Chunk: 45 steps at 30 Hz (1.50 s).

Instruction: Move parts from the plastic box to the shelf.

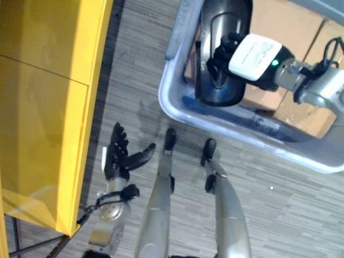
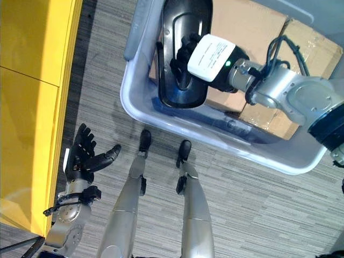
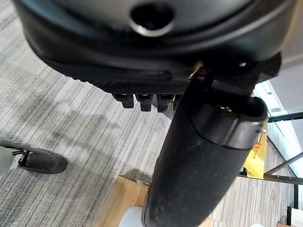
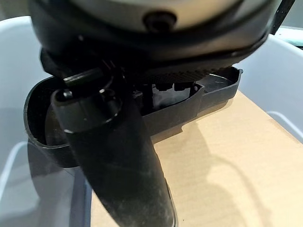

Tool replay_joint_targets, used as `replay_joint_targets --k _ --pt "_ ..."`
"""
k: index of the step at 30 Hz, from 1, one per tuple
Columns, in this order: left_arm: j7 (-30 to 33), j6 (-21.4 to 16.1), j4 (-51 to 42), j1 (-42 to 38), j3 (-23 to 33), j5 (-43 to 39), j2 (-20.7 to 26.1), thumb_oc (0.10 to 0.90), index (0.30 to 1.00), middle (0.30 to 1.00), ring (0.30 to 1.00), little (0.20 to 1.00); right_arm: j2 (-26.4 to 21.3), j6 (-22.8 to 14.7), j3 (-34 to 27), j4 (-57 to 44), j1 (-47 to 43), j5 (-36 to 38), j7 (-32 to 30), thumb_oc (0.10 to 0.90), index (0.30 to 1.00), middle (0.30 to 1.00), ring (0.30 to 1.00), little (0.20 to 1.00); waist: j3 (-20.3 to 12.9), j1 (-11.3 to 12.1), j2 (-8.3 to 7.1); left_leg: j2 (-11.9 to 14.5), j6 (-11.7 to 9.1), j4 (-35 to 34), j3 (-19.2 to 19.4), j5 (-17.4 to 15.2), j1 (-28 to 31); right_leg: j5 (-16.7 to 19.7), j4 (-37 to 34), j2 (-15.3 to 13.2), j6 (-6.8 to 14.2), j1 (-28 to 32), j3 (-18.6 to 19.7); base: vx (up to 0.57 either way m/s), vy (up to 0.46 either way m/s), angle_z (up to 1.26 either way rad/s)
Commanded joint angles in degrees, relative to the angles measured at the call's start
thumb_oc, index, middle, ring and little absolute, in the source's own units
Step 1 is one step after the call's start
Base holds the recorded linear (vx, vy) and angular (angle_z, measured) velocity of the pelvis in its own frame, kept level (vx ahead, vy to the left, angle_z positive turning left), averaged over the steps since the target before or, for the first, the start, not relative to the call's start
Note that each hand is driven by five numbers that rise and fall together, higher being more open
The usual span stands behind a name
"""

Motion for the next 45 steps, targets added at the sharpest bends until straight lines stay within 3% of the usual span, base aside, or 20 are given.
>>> replay_joint_targets --k 1,2,3,8,19,36,45 --pt "1.44 -4.95 -6.41 1.48 2.17 2.72 1.58 0.900 1.000 1.000 1.000 1.000 -0.40 3.38 6.83 8.04 0.18 -1.94 0.41 0.675 0.684 0.684 0.684 0.684 -0.63 1.50 0.91 1.96 -1.28 4.44 -0.34 -4.12 -1.17 0.64 -5.19 -3.98 6.41 6.59 0.09 0.00 0.000 0.00" --pt "1.50 -5.06 -6.21 1.35 2.16 2.72 1.44 0.900 1.000 1.000 1.000 1.000 0.13 3.39 6.83 8.90 0.62 -2.20 0.52 0.506 0.448 0.448 0.448 0.448 -0.63 1.59 0.91 1.87 -1.18 5.01 -0.31 -4.33 -1.75 0.61 -4.81 -3.99 6.41 6.07 0.10 0.02 -0.001 -0.03" --pt "1.55 -5.12 -6.02 1.17 1.93 2.58 1.21 0.900 1.000 1.000 1.000 1.000 0.89 3.34 6.83 9.67 1.39 -2.46 1.02 0.400 0.300 0.300 0.300 0.300 -0.63 1.61 1.01 1.81 -1.09 5.48 -0.48 -4.61 -2.09 0.49 -4.38 -4.14 6.39 5.71 0.07 0.01 -0.003 -0.04" --pt "1.69 -5.15 -5.93 -0.18 1.37 2.13 0.97 0.900 1.000 1.000 1.000 1.000 2.74 3.24 6.63 10.82 3.79 -3.42 2.21 0.400 0.300 0.300 0.300 0.300 -0.63 1.53 1.53 1.51 -1.01 5.42 -0.91 -4.81 -1.92 0.00 -3.85 -4.33 6.44 5.64 0.09 0.01 -0.010 -0.03" --pt "1.72 -5.18 -5.00 -2.50 0.74 1.49 0.69 0.900 1.000 1.000 1.000 1.000 2.43 2.65 -1.16 7.83 13.07 -1.75 0.87 0.400 0.300 0.300 0.300 0.300 -0.63 0.70 1.50 1.67 -1.01 2.95 0.23 -4.51 4.62 0.19 -5.31 -4.48 6.62 10.81 0.34 -0.01 0.018 0.04" --pt "-0.26 -3.58 -6.03 0.14 2.93 1.26 1.37 0.900 1.000 1.000 1.000 1.000 -6.09 1.31 -23.70 -8.97 29.89 4.59 -3.30 0.400 0.300 0.300 0.300 0.300 -0.63 -0.57 1.50 1.50 -1.53 -2.83 1.57 -2.59 19.00 2.16 -10.32 -5.24 7.41 24.98 -0.35 -0.01 0.006 0.00" --pt "-0.87 -3.03 -7.06 0.77 4.24 1.53 1.58 0.900 1.000 1.000 1.000 1.000 -7.84 0.66 -36.93 -15.91 39.84 6.75 -4.69 0.400 0.300 0.300 0.300 0.300 -0.63 -1.35 1.89 1.31 -1.41 -3.93 1.77 -2.63 24.42 2.46 -12.03 -5.58 7.69 30.51 -0.19 0.00 0.002 0.00"
